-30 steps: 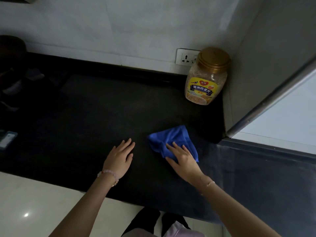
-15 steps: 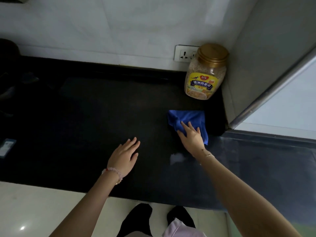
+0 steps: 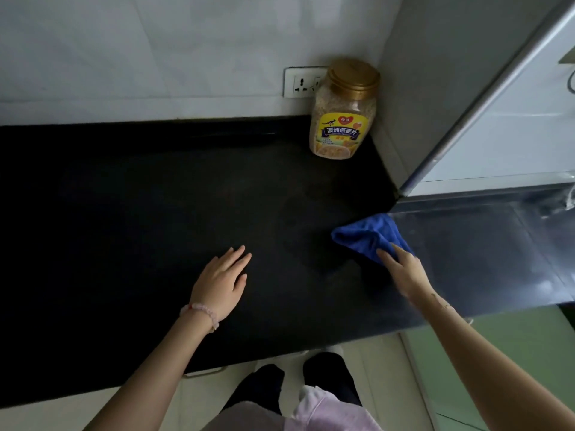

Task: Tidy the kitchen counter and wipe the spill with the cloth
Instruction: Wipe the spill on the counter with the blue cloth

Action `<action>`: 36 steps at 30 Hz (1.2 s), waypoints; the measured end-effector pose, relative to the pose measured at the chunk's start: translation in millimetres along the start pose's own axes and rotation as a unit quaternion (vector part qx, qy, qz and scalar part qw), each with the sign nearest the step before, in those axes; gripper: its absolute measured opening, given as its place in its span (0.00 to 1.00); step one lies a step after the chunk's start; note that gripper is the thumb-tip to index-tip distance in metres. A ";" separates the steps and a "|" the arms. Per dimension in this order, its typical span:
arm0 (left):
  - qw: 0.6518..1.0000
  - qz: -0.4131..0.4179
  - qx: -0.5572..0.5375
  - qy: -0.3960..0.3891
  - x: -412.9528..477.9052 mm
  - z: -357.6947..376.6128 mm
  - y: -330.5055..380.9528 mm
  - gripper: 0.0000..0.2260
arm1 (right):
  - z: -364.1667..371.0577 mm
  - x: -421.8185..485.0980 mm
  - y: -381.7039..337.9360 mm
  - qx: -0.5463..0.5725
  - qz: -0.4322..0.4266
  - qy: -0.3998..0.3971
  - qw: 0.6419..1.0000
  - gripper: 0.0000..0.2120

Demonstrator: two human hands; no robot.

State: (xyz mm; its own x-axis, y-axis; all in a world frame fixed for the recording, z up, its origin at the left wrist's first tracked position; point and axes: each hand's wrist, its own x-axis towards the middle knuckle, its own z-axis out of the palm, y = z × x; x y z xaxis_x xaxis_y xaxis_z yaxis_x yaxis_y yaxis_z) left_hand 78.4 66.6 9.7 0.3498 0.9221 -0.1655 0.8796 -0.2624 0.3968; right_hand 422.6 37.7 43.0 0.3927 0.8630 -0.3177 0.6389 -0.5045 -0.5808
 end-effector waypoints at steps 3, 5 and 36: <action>1.000 0.002 0.005 0.000 -6.6 1.5 -3.1 0.20 | 25.7 2.0 -23.2 -0.002 0.028 -0.005 1.000 0.27; 1.000 0.007 0.009 0.007 -11.6 2.7 -5.4 0.20 | 42.9 -8.0 -47.1 -0.013 -0.001 -0.030 0.999 0.26; 0.997 -0.070 -0.016 -0.005 -16.4 4.2 12.3 0.21 | 96.0 5.0 -81.0 -0.109 -0.263 -0.125 0.951 0.24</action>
State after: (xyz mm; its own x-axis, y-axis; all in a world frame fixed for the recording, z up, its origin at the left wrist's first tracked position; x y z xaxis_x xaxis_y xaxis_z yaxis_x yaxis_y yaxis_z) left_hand 84.9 47.1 13.5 0.2273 0.9464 -0.2295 0.9093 -0.1219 0.3979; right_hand 309.3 85.3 16.5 -0.1704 0.9625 -0.2113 0.8364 0.0279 -0.5473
